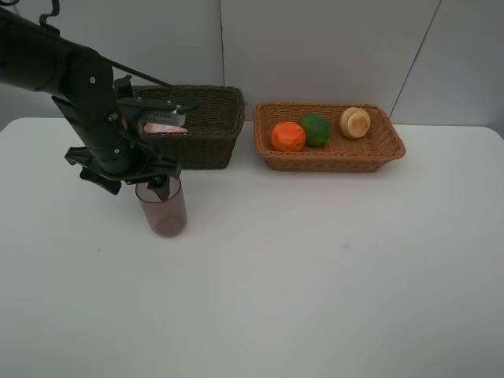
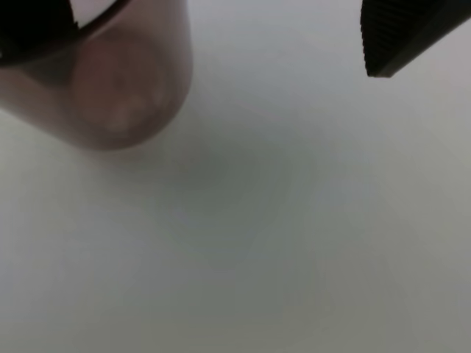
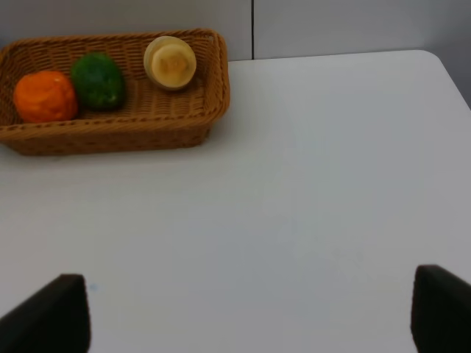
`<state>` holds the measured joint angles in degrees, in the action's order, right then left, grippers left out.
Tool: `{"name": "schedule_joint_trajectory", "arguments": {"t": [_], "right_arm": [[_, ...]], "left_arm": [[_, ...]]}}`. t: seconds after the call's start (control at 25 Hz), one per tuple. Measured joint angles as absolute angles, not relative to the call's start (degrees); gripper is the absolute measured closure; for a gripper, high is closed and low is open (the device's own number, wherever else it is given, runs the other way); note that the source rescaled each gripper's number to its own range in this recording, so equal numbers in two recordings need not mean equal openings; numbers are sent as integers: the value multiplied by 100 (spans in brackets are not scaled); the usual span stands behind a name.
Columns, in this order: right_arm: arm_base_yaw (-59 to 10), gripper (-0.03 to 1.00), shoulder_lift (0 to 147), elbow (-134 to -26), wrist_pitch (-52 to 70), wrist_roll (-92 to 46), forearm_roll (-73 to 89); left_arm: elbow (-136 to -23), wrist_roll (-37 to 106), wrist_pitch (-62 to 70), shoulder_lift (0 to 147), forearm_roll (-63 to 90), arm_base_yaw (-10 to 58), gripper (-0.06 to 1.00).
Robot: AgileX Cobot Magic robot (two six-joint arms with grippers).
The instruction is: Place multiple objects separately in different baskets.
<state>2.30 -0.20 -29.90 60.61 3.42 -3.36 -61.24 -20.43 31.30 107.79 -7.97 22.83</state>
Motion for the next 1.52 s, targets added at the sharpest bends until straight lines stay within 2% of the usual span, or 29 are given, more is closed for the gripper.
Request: {"name": "schedule_joint_trajectory", "arguments": {"t": [0.2,0.28,0.36,0.56,0.6,1.32,1.52], "right_arm": [[230,9,-20,-2990,6061,342,-336],[230,9,-20,-2990,6061,342,-336],[230,9,-20,-2990,6061,342,-336],[230,9,-20,-2990,6061,342,-336],[230,9,-20,-2990,6061,342,-336],[230,9,-20,-2990,6061,342,-336],[230,9,-20,-2990,6061,342,-336]], "left_arm": [[-6124,-2043,3091,10929,-774,2283,-4],[-6124,-2043,3063,10929,-763,2283,4],[-6124,-2043,3063,10929,-756,2283,22],[-6124,-2043,3054,10929,-756,2283,85],[-6124,-2043,3037,10929,-734,2283,93],[-6124,-2043,3025,10908,-711,2283,94],[-6193,-2043,3407,10584,-644,2283,94]]}}
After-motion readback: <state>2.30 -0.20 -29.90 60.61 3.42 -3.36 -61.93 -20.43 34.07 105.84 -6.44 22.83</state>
